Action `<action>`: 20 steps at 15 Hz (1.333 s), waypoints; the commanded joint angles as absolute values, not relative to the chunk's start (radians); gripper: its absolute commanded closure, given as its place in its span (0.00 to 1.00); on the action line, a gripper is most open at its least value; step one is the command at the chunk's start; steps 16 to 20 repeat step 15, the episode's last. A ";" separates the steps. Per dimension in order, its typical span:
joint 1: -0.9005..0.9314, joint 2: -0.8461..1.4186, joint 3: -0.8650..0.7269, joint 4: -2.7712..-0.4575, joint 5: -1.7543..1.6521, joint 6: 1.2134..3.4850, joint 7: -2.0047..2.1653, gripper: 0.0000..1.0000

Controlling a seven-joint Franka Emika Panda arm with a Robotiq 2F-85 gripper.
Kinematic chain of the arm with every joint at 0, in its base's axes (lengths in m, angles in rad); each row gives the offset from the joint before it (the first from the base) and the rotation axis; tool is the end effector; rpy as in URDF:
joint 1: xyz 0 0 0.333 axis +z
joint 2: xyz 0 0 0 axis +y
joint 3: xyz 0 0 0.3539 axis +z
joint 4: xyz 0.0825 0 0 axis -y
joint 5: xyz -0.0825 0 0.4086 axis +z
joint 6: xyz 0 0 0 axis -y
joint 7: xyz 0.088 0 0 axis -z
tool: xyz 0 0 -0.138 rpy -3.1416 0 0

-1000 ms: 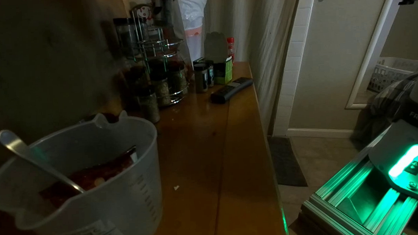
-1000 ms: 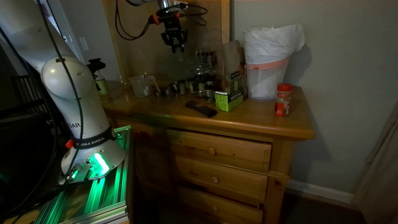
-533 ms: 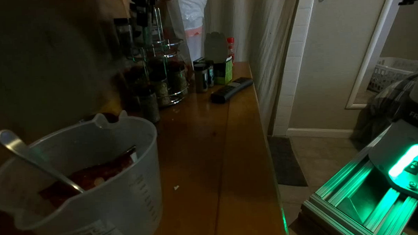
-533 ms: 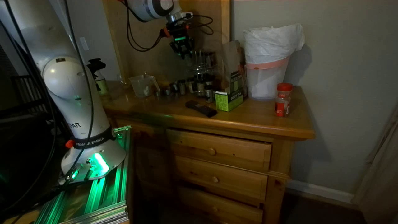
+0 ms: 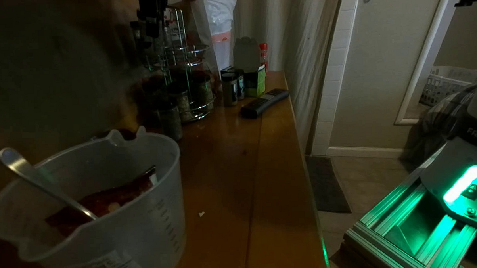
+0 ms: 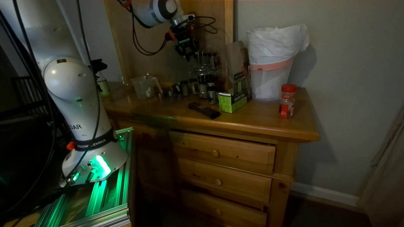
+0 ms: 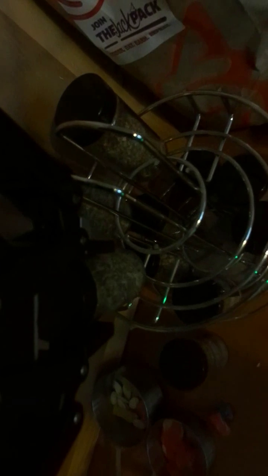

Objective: Pick up one container with a black lid and put it on the seasoning rack

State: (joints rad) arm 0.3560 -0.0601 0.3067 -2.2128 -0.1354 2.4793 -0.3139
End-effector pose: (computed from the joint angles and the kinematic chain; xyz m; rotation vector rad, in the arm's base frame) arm 0.4543 0.3538 0.4316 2.6116 1.5519 0.5184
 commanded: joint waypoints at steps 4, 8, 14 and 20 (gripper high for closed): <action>0.349 -0.053 0.326 -2.185 -0.218 2.450 -0.245 0.00; 0.364 -0.127 0.331 -2.201 -0.129 2.468 -0.287 0.00; 0.439 -0.343 0.286 -2.257 0.121 2.369 -0.439 0.00; 0.397 -0.259 0.311 -2.206 0.029 2.399 -0.351 0.00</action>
